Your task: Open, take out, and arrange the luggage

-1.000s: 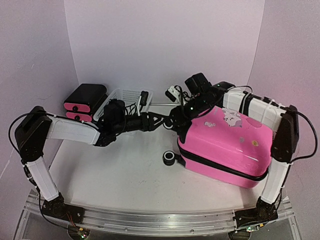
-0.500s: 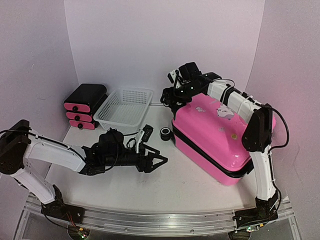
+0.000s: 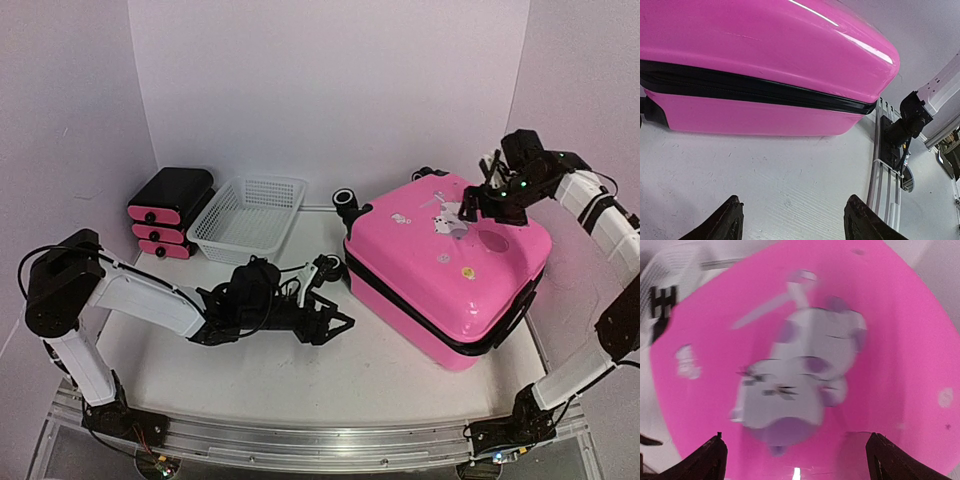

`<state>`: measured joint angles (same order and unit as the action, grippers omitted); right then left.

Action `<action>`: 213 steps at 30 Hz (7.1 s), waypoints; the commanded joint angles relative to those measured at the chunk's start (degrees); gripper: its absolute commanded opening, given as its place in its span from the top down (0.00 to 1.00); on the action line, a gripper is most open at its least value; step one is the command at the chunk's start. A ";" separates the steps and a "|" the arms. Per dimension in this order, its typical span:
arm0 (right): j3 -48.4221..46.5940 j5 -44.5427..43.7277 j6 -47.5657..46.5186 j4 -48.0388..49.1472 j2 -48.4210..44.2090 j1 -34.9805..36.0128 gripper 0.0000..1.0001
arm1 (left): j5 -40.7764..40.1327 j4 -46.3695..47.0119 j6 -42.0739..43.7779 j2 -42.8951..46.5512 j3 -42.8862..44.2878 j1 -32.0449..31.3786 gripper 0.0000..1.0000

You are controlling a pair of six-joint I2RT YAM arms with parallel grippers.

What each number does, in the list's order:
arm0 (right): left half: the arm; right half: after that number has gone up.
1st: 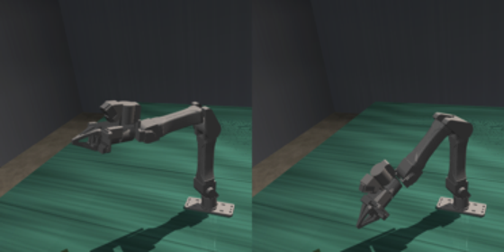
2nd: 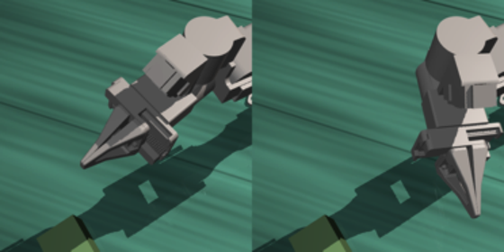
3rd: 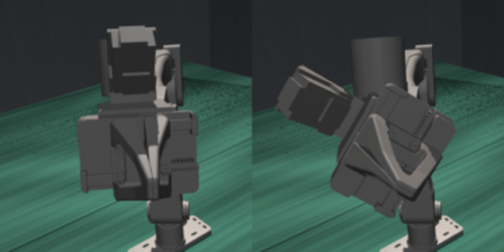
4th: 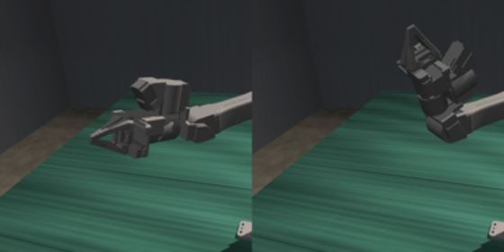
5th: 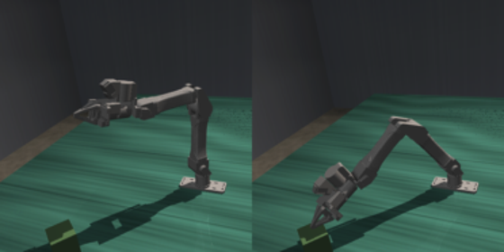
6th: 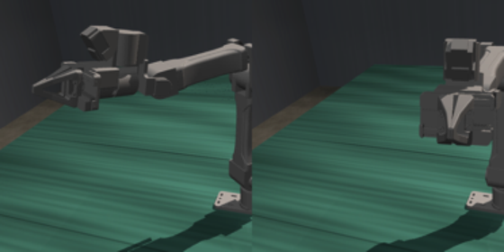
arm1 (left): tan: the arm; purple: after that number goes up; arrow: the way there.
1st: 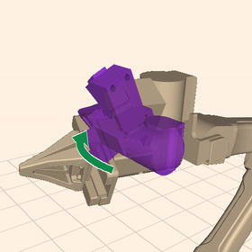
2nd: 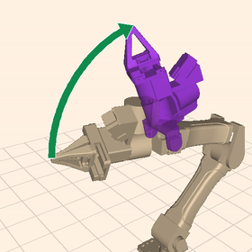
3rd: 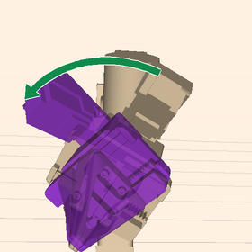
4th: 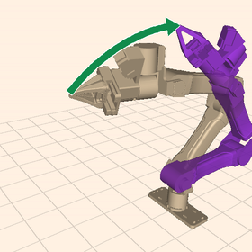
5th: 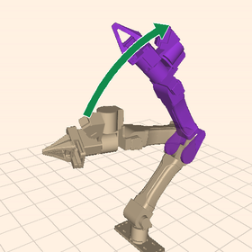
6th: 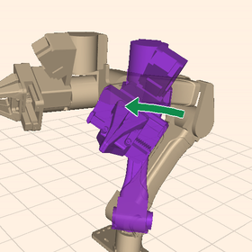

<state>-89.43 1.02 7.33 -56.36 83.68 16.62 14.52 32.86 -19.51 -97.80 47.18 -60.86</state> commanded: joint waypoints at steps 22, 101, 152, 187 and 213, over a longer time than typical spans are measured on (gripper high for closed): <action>-14.75 19.24 10.55 0.05 23.94 -26.88 0.02 | 5.00 -1.79 -11.90 2.20 0.69 2.49 0.32; 7.77 16.89 10.29 -7.64 -21.07 -7.13 0.02 | 31.68 49.94 -67.82 -19.55 11.44 11.61 0.23; 9.63 -32.34 -10.29 -10.37 -1.12 48.90 0.02 | 4.63 -14.81 -7.07 2.35 6.81 9.16 0.31; 12.23 -28.75 -14.40 -2.91 -0.71 49.03 0.02 | 11.48 -15.77 -19.22 -15.70 22.70 8.64 0.62; 5.81 -7.85 -14.93 -5.35 -6.06 49.23 0.05 | 25.81 -15.89 -14.31 -16.21 35.84 8.04 0.26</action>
<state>-80.38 -21.19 -7.68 -62.67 82.28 65.91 35.51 8.95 -34.33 -115.37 75.77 -51.42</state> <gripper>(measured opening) 0.983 0.741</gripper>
